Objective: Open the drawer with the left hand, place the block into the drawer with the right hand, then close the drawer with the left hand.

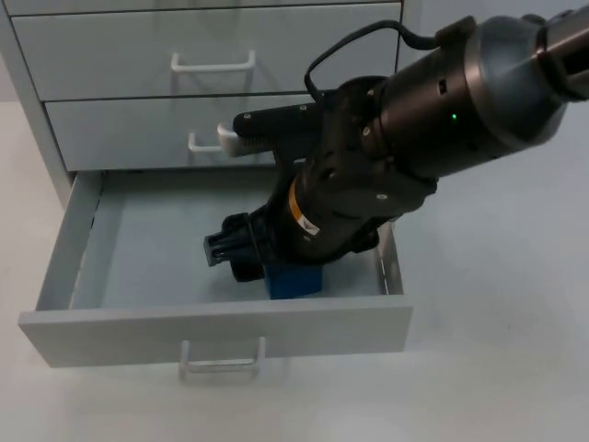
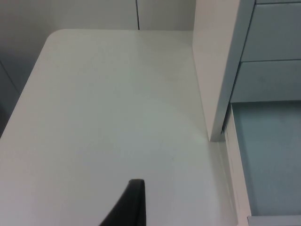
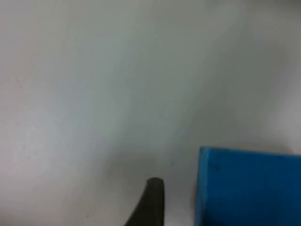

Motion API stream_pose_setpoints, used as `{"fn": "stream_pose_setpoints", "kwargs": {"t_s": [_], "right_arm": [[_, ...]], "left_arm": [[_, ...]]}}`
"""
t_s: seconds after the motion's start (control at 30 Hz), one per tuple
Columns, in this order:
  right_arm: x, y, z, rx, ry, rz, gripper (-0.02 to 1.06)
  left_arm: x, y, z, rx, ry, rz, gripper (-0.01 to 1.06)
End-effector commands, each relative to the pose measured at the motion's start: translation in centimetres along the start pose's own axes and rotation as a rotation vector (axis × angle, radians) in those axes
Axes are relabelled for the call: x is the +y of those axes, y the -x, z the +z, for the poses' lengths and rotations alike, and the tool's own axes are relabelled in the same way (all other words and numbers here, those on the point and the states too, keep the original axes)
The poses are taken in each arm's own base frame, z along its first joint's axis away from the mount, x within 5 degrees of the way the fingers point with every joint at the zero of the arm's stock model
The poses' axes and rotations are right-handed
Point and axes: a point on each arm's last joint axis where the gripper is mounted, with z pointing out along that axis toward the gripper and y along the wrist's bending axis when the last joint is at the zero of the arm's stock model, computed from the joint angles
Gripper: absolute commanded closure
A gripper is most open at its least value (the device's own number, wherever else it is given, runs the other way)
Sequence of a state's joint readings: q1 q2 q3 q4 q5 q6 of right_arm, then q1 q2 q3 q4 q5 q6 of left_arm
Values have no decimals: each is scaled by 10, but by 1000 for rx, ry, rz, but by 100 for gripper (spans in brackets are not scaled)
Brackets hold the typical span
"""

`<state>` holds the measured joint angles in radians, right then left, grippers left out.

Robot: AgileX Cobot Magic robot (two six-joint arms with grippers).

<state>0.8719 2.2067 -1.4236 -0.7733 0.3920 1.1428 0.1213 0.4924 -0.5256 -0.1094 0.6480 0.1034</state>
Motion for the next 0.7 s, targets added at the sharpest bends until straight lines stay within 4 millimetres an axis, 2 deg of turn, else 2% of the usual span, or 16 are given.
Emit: {"fn": "stream_pose_setpoints", "kwargs": {"t_s": [0.0, 0.13, 0.17, 0.3, 0.5, 0.53, 0.67], "right_arm": [[1, 10, -9, -30, 16, 12, 24], [3, 27, -41, -54, 54, 24, 24], [3, 27, -41, -54, 54, 24, 24], [4, 34, -90, -6, 21, -24, 24], [11, 23, -125, 57, -44, -123, 24], [11, 23, -125, 57, -44, -123, 24], [9, -1, -137, 80, -22, -160, 24]], "left_arm": [[0, 0, 0, -13, -4, -19, 0], [0, 0, 0, -12, -3, -17, 0], [0, 0, 0, -12, -3, -17, 0], [0, 0, 0, -12, -3, -17, 0], [0, 0, 0, -10, -3, -17, 0], [0, 0, 0, -10, -3, -17, 0], [0, 0, 0, -7, -3, -17, 0]]}}
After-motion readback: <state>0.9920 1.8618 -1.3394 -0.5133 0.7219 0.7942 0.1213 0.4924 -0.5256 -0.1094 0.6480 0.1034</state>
